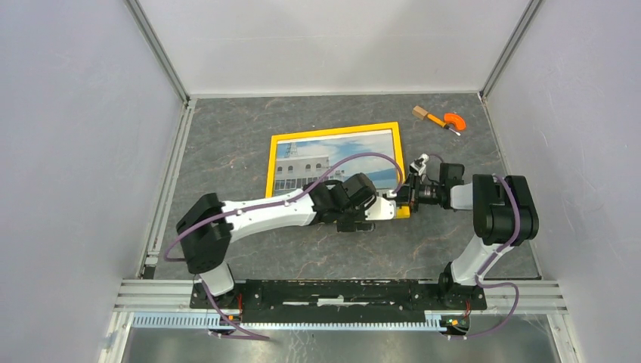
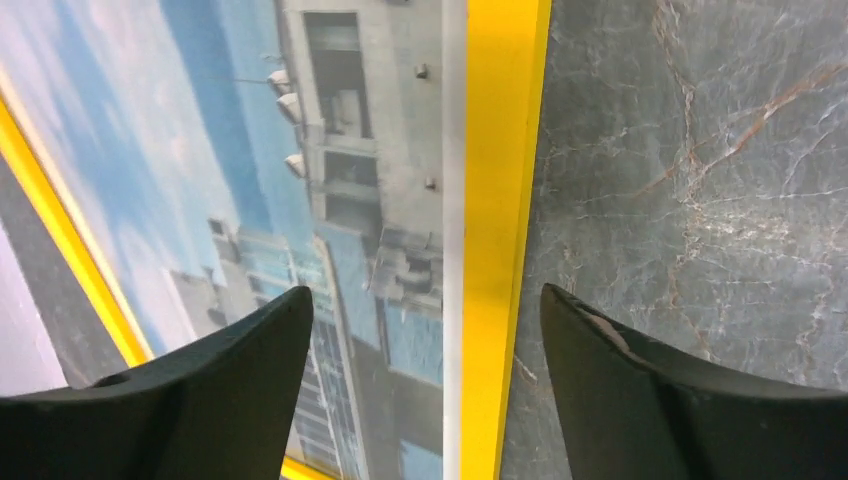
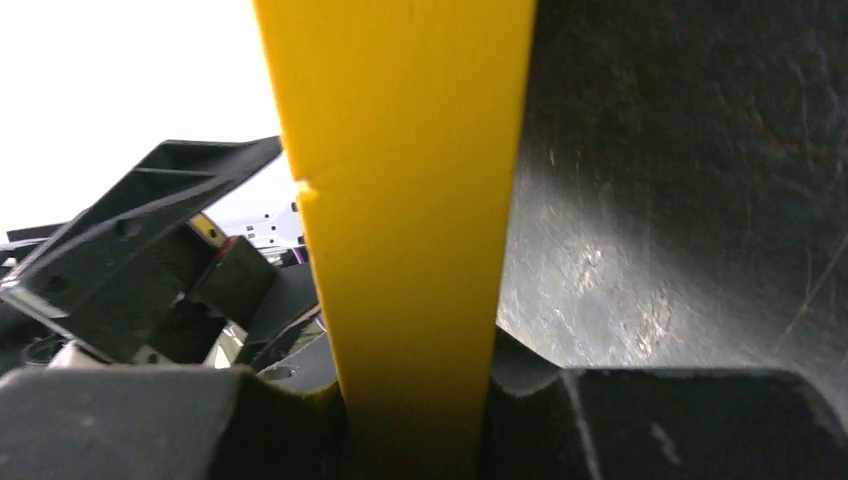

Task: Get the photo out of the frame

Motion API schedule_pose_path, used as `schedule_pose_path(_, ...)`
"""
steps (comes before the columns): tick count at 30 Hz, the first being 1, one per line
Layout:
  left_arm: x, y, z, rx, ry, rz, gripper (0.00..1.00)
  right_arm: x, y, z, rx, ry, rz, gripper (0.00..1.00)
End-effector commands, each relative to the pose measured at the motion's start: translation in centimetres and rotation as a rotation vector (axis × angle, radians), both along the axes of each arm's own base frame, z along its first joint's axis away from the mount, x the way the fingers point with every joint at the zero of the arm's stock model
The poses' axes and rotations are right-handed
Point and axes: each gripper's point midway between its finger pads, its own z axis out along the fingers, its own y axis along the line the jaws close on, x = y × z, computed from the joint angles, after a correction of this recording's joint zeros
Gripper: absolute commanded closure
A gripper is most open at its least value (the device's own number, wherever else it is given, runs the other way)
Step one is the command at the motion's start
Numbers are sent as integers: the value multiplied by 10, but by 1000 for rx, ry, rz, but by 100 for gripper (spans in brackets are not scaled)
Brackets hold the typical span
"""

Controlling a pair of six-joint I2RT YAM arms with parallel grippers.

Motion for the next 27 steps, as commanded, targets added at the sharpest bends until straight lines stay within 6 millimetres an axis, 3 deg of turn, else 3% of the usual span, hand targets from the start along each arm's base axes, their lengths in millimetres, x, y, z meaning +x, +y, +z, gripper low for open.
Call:
schedule_pose_path(1, 10, 0, 83, -151, -121, 23, 7, 11, 0, 31, 0, -133, 62, 100)
schedule_pose_path(3, 12, 12, 99, -164, -134, 47, 0, 19, -1, 40, -17, -174, 60, 100)
schedule_pose_path(6, 20, 30, 123, -189, -120, 115, 0, 29, -5, 54, -62, -201, 68, 100)
schedule_pose_path(11, 56, 75, 162, -313, -53, 391, 0, 64, -18, 87, -238, -377, 93, 100)
schedule_pose_path(19, 112, 172, 201, -482, -25, 804, 0, 112, -38, 166, -470, -717, 51, 100)
schedule_pose_path(22, 122, 204, 205, -503, -5, 918, 0, 123, -42, 201, -545, -848, 50, 100)
schedule_pose_path(27, 131, 238, 212, -571, 24, 1053, 0, 135, -45, 261, -684, -1069, -24, 100)
